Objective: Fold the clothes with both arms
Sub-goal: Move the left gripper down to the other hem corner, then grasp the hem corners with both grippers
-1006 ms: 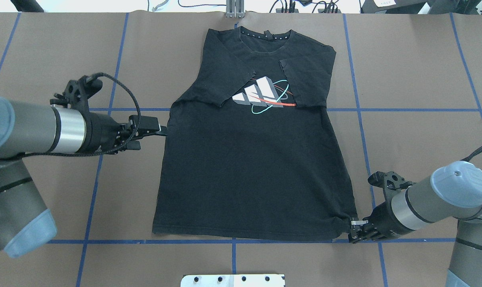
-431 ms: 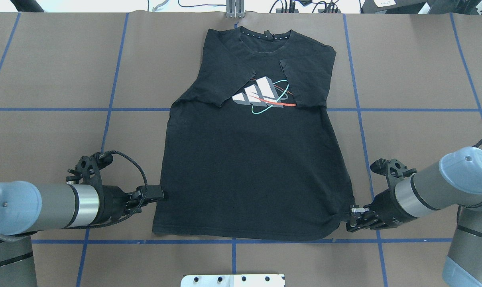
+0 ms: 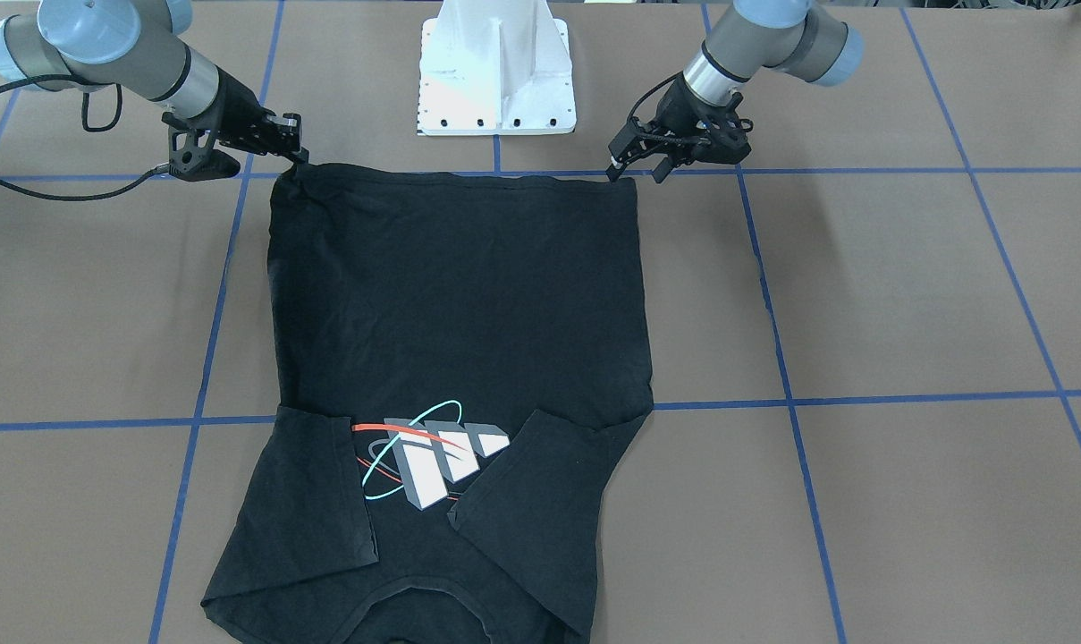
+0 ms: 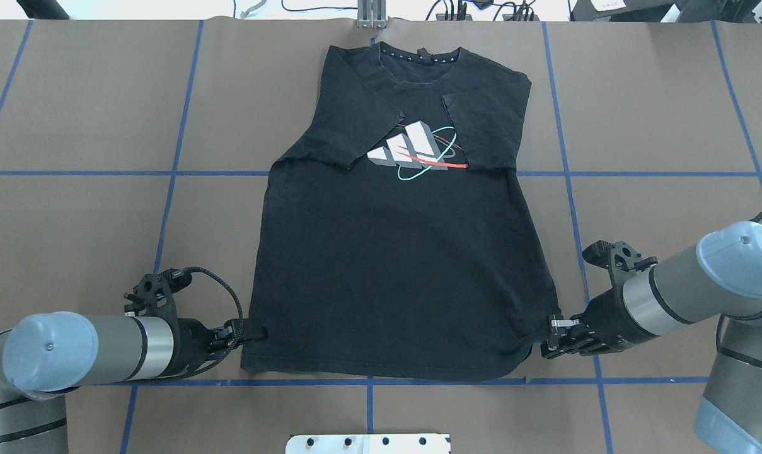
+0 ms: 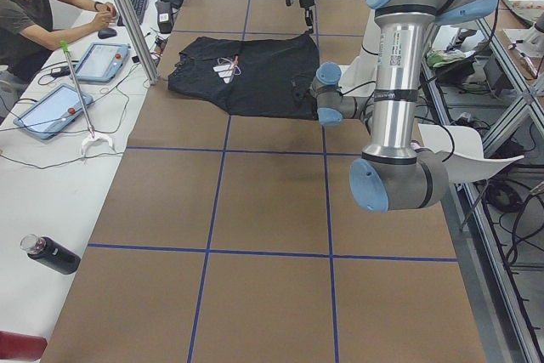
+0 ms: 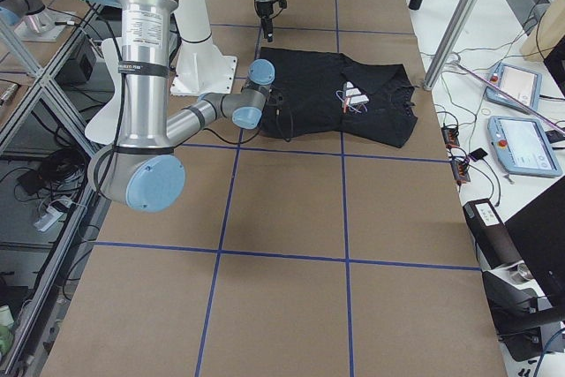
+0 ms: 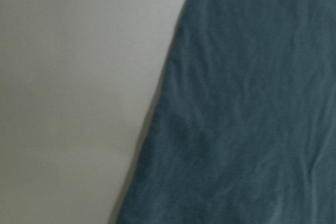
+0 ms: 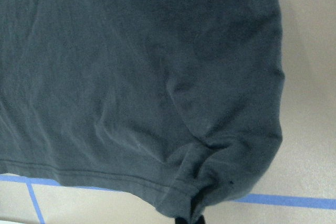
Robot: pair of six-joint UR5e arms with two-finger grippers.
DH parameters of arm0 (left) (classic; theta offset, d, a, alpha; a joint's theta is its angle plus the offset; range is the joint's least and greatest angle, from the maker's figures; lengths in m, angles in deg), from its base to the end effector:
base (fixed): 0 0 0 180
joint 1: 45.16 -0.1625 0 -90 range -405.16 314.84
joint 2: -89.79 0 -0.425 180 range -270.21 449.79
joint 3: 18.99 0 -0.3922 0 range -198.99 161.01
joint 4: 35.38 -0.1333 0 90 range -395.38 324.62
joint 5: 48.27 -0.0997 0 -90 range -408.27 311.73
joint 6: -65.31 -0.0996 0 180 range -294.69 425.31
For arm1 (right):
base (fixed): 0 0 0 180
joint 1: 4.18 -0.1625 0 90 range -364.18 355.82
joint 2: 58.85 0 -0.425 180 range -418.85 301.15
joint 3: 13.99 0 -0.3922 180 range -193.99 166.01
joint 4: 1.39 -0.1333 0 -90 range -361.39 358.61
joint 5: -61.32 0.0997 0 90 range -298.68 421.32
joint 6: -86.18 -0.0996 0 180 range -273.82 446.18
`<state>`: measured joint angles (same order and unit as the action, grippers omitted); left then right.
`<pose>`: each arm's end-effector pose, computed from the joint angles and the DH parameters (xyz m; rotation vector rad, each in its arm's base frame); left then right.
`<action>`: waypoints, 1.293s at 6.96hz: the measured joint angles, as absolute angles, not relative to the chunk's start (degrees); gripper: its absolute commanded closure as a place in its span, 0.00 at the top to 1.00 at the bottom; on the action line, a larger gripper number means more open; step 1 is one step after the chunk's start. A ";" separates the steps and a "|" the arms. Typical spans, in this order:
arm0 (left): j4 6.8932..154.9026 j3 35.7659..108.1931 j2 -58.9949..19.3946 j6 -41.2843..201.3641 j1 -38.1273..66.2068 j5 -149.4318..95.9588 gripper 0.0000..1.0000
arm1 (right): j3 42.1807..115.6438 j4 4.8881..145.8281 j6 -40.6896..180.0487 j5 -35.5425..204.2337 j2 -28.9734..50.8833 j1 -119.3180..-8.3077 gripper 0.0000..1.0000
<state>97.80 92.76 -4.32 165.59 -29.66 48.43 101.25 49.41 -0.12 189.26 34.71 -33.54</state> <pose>0.4603 -0.2539 0.3576 -0.0477 1.2128 -0.3232 -0.3614 -0.2860 0.3929 -0.2807 -1.1431 0.0434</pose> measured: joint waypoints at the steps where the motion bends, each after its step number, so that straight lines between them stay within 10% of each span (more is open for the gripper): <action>1: 97.55 91.87 -4.75 165.65 -30.02 48.36 0.92 | 101.35 49.41 -0.12 189.28 34.69 -33.66 0.00; 9: 97.34 90.09 -5.75 165.68 -32.43 48.07 0.81 | 101.41 49.41 -0.13 191.74 34.74 -35.79 0.00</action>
<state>97.34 90.09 -5.75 165.68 -32.43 48.07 101.41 49.41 -0.13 191.74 34.74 -35.79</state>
